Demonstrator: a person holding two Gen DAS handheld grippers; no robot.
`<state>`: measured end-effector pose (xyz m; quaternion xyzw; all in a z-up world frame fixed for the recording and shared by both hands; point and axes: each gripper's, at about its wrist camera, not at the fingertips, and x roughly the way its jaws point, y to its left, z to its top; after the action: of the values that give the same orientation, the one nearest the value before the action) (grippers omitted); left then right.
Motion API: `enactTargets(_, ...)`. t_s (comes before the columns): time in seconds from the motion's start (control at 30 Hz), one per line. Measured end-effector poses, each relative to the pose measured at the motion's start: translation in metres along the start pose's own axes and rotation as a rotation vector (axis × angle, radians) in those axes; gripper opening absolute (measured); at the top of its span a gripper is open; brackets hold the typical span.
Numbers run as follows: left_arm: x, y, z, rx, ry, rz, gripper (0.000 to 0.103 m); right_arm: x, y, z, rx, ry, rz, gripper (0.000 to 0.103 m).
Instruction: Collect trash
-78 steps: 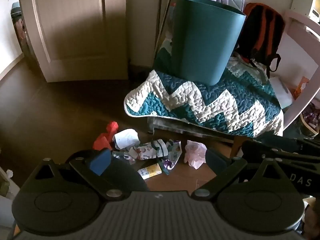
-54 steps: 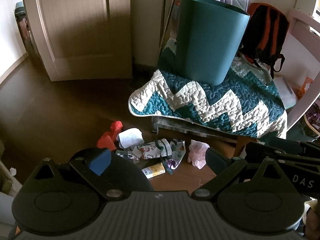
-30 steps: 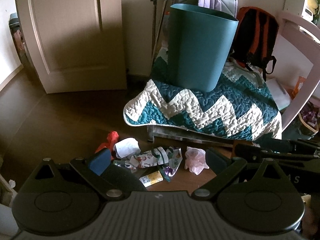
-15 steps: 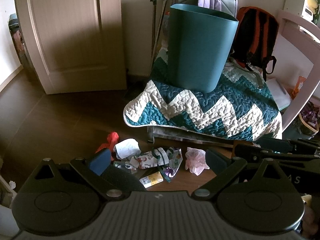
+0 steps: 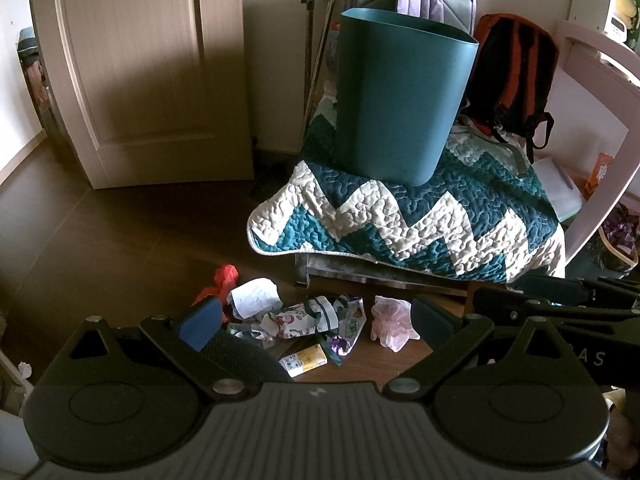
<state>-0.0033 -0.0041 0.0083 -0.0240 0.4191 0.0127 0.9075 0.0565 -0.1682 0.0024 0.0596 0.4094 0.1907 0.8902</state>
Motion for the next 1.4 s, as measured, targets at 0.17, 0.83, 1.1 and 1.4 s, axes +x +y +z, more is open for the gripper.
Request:
enactTargets(0.17, 0.000, -0.001, 0.000, 0.000, 0.000, 0.001, 0.101, 0.001, 0.000, 0.000, 0.001, 0.002, 0.000, 0.059)
enactTargets(0.83, 0.079, 0.044, 0.023, -0.036, 0.054, 0.008, 0.101, 0.064, -0.020, 0.023, -0.021, 0.018, 0.023, 0.059)
enactTargets(1.1, 0.154, 0.086, 0.050, -0.017, 0.099, 0.029, 0.101, 0.152, -0.066, 0.024, 0.086, 0.121, -0.041, 0.059)
enactTargets(1.4, 0.258, 0.075, 0.059, 0.145, 0.223, -0.081, 0.101, 0.251, -0.115, 0.007, 0.184, 0.234, -0.109, 0.059)
